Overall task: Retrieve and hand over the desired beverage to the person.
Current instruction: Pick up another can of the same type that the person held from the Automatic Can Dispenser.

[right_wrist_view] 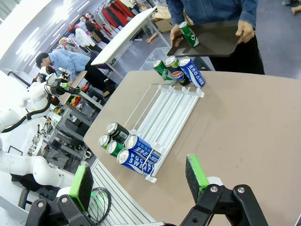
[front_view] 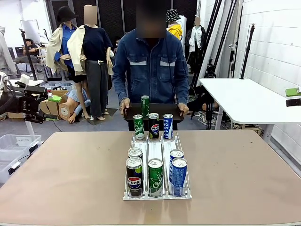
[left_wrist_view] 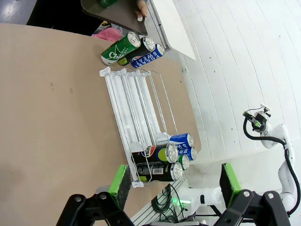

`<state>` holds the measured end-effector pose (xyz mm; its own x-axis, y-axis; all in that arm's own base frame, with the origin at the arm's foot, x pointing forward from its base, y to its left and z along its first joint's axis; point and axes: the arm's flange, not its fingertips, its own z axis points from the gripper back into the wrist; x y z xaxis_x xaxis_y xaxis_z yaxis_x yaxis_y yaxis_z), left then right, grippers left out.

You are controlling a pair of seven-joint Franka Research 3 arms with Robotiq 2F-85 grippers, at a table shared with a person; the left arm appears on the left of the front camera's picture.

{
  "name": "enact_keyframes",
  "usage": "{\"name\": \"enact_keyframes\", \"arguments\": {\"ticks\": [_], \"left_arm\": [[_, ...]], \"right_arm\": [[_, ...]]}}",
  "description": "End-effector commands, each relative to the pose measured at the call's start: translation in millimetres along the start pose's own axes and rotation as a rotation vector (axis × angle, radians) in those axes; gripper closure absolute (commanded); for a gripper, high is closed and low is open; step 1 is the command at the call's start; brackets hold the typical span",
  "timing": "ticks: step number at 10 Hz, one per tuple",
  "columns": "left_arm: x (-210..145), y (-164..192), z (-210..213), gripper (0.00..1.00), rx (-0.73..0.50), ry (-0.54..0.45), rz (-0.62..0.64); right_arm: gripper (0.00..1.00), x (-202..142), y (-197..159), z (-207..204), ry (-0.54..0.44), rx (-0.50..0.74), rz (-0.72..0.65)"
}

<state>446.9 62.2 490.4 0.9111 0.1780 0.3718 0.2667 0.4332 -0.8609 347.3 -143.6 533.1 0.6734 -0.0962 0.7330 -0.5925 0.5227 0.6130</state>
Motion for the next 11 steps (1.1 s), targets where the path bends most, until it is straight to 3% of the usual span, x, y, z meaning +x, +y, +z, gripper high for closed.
{"name": "enact_keyframes", "arguments": {"ticks": [1, 6, 11], "left_arm": [[0, -15, -12, 0.0, 0.015, 0.02, 0.007], [-4, -85, -101, 0.0, 0.125, 0.259, -0.075], [-35, -147, -197, 0.0, 0.353, 0.45, -0.18]], "right_arm": [[0.0, 2, 0, -1, -0.017, 0.018, 0.007], [0.0, 2, 0, -1, -0.017, 0.018, 0.007], [0.0, 2, 0, -1, -0.017, 0.018, 0.007]]}}
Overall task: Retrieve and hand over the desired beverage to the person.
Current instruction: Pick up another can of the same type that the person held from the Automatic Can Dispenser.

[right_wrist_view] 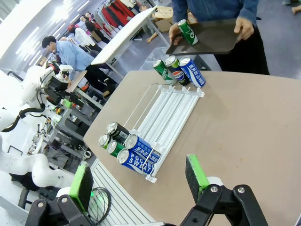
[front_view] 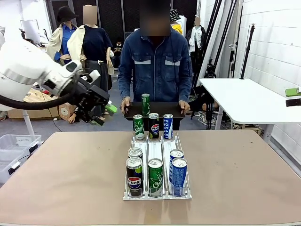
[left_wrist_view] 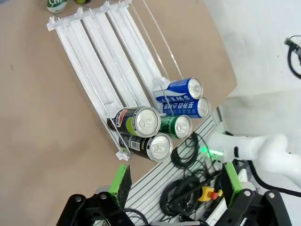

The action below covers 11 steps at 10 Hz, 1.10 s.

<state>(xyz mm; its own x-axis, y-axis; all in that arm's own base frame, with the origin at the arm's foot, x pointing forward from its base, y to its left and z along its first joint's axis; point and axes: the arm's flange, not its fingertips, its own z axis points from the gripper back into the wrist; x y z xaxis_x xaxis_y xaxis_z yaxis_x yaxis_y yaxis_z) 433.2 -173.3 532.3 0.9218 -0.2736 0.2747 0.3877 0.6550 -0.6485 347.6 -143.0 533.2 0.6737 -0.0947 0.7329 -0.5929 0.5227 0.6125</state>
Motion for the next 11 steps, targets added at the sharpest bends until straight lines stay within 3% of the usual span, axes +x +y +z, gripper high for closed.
{"name": "enact_keyframes", "arguments": {"ticks": [1, 7, 11], "left_arm": [[6, -16, -14, 0.0, 0.096, 0.043, 0.003], [0, -71, -84, 0.0, 0.373, 0.146, -0.036], [-1, -84, -113, 0.0, 0.517, 0.132, -0.056]], "right_arm": [[0.0, 2, 0, -1, -0.019, 0.018, 0.007], [0.0, 2, 0, -1, -0.019, 0.018, 0.007], [0.0, 2, 0, -1, -0.019, 0.018, 0.007]]}}
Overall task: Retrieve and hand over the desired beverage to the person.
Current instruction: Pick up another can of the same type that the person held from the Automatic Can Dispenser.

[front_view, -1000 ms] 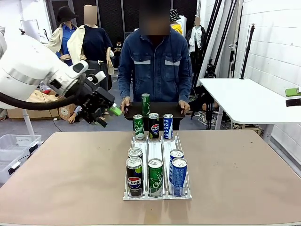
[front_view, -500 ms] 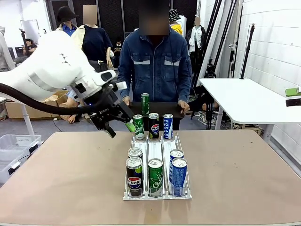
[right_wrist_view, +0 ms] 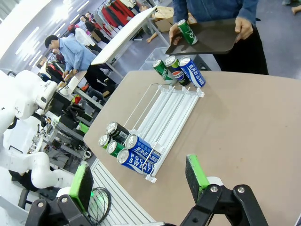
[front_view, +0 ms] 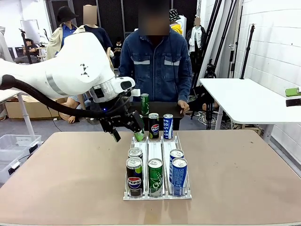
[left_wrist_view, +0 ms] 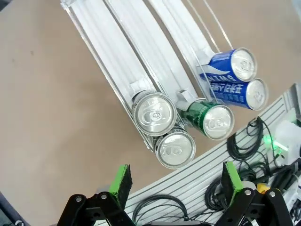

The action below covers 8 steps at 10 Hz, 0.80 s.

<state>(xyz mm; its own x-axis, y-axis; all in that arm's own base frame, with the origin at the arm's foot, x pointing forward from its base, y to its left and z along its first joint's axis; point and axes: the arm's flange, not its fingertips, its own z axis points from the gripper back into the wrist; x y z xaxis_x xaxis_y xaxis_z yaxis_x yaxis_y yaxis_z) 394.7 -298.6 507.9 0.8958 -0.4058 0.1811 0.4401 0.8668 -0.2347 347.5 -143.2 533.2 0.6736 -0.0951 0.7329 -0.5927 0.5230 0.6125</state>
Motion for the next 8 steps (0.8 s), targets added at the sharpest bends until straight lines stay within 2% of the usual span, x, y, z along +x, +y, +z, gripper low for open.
{"name": "enact_keyframes", "arguments": {"ticks": [1, 8], "left_arm": [[8, -8, -11, 0.0, 0.059, 0.0, 0.023], [-4, -38, -48, 0.0, 0.171, 0.052, 0.039]], "right_arm": [[0.0, 2, 0, -1, -0.018, 0.018, 0.007], [0.0, 2, 0, -1, -0.018, 0.018, 0.007]]}}
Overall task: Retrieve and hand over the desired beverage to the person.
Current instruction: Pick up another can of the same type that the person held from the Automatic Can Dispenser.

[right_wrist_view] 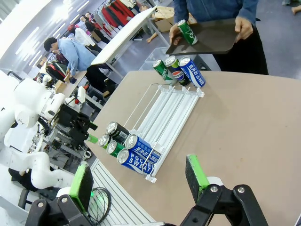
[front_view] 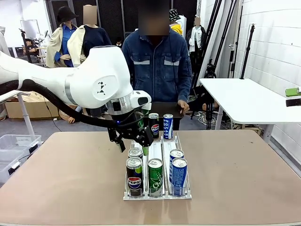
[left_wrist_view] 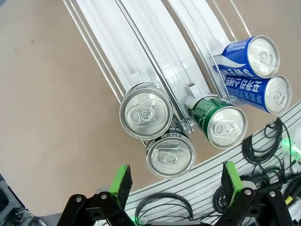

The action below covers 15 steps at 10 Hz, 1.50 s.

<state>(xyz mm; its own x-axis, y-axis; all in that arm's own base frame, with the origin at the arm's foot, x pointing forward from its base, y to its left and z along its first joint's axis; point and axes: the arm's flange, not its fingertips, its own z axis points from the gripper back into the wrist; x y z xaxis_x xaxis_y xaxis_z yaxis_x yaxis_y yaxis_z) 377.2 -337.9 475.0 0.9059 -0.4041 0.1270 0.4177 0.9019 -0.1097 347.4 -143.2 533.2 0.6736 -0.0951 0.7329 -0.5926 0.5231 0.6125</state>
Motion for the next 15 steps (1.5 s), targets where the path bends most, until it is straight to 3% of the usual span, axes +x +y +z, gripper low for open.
{"name": "enact_keyframes", "arguments": {"ticks": [1, 6, 15], "left_arm": [[1, -8, -11, 0.0, 0.061, 0.014, 0.037], [-14, -16, -28, 0.0, 0.108, 0.031, 0.044], [-6, -15, -50, 0.0, 0.133, 0.038, 0.078]], "right_arm": [[0.0, 2, 0, -1, -0.018, 0.018, 0.007], [0.0, 2, 0, -1, -0.018, 0.018, 0.007], [0.0, 2, 0, -1, -0.018, 0.018, 0.007]]}}
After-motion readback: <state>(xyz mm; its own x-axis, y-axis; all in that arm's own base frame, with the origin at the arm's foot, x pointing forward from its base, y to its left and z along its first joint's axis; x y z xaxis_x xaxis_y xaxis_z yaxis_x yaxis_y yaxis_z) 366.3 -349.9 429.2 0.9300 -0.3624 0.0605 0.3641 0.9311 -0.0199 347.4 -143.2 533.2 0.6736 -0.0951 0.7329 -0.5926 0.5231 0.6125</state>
